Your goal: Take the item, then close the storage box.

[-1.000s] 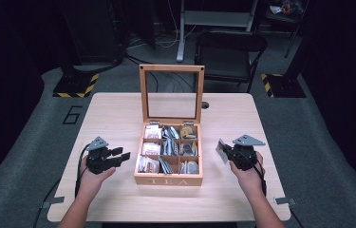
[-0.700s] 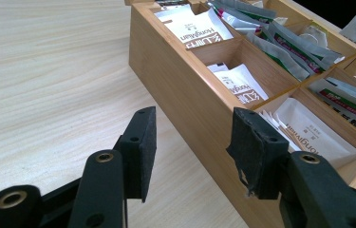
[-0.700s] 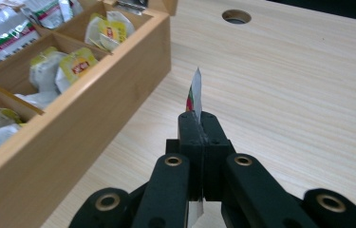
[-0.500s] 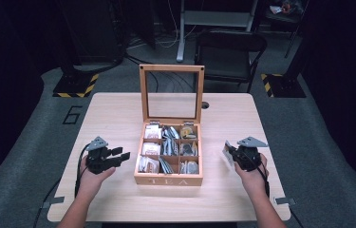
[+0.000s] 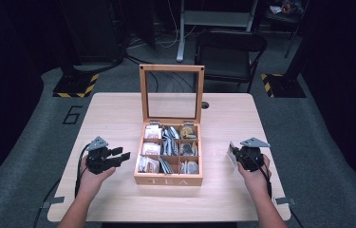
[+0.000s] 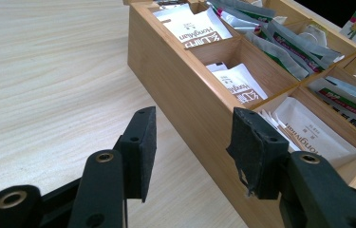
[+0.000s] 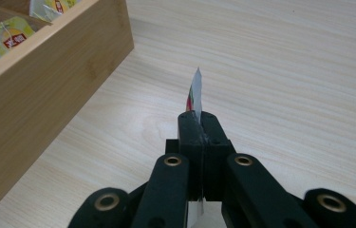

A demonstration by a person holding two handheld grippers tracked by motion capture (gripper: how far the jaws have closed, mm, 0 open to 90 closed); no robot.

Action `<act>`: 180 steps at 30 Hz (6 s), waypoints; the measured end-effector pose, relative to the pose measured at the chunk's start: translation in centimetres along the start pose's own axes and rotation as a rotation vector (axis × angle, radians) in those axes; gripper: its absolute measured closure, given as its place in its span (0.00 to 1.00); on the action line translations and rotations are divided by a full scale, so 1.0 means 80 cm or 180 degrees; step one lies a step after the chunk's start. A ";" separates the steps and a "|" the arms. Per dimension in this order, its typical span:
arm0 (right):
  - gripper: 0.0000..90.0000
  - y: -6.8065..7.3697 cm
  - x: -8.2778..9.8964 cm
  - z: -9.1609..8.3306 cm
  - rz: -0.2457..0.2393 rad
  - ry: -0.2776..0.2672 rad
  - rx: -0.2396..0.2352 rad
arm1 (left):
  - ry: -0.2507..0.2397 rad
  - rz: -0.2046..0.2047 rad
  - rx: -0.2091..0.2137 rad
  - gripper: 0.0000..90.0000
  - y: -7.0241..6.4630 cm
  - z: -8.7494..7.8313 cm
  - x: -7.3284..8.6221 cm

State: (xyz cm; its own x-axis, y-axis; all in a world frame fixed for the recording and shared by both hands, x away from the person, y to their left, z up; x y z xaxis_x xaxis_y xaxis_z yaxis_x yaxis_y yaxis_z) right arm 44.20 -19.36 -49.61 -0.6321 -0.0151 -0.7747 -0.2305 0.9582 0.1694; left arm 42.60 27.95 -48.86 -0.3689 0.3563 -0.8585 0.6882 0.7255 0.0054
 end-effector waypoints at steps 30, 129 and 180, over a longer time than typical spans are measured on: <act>0.87 -0.023 0.008 0.011 0.0158 0.0105 0.0157 | 0.0026 0.0004 0.0028 0.57 -0.001 0.000 0.000; 0.62 0.070 -0.103 0.037 -0.0216 0.0205 -0.0450 | 0.0040 -0.0023 0.0012 0.54 0.003 0.003 0.000; 0.52 0.098 -0.183 0.127 -0.0093 0.0232 -0.0700 | 0.0069 -0.0104 0.0029 0.54 0.006 0.000 0.007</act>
State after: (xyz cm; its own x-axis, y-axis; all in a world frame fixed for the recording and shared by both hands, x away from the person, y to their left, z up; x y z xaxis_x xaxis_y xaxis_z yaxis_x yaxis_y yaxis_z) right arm 59.18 -8.74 -43.17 -0.6726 -0.0703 -0.7367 -0.4003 0.8718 0.2823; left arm 42.71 28.55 -49.35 -0.4048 0.3452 -0.8467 0.6811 0.7317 -0.0273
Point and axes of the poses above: each handheld gripper's, and its own axes: z roughly forward along the jaws, x roughly out of its underside, y roughly to its left, the point moved 4 cm from there along z, roughly forward along the jaws, and after that the axes turned 14 degrees about z, right-handed, at the moved point
